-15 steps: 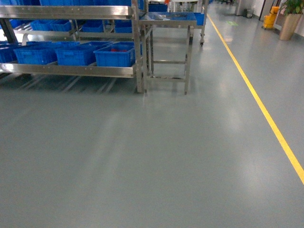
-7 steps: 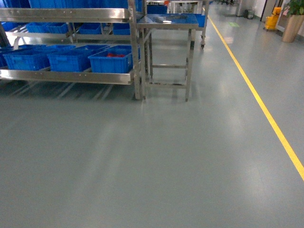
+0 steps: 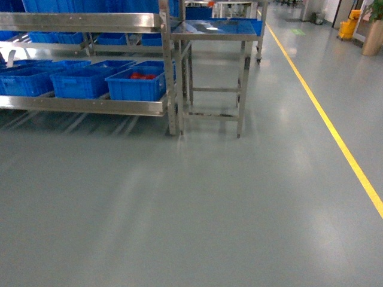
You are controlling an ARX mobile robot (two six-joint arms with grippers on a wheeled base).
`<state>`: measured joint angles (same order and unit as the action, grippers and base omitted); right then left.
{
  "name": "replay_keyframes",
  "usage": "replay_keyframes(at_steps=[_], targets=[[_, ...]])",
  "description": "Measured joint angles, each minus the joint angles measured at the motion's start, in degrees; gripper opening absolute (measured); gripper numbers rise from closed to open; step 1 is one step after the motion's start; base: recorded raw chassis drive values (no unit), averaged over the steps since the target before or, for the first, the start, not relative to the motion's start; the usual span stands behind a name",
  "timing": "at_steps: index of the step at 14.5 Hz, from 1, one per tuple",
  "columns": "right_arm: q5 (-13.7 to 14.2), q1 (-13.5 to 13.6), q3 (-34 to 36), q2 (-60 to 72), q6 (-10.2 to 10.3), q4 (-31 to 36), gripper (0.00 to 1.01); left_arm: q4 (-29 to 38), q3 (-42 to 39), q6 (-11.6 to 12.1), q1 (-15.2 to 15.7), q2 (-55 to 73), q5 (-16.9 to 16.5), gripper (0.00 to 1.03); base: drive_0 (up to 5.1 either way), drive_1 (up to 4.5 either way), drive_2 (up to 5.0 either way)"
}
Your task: Pick blue part to blue bin on bottom shelf
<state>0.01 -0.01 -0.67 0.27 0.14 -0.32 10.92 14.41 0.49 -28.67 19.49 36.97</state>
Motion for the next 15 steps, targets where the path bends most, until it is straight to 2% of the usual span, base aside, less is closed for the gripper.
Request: replay_keyframes(at_steps=[15], targets=[[-0.02, 0.0, 0.0, 0.0, 0.0, 0.04, 0.98, 0.07, 0.0, 0.0, 0.04, 0.0, -0.07, 0.44, 0.0, 4.2, -4.1]])
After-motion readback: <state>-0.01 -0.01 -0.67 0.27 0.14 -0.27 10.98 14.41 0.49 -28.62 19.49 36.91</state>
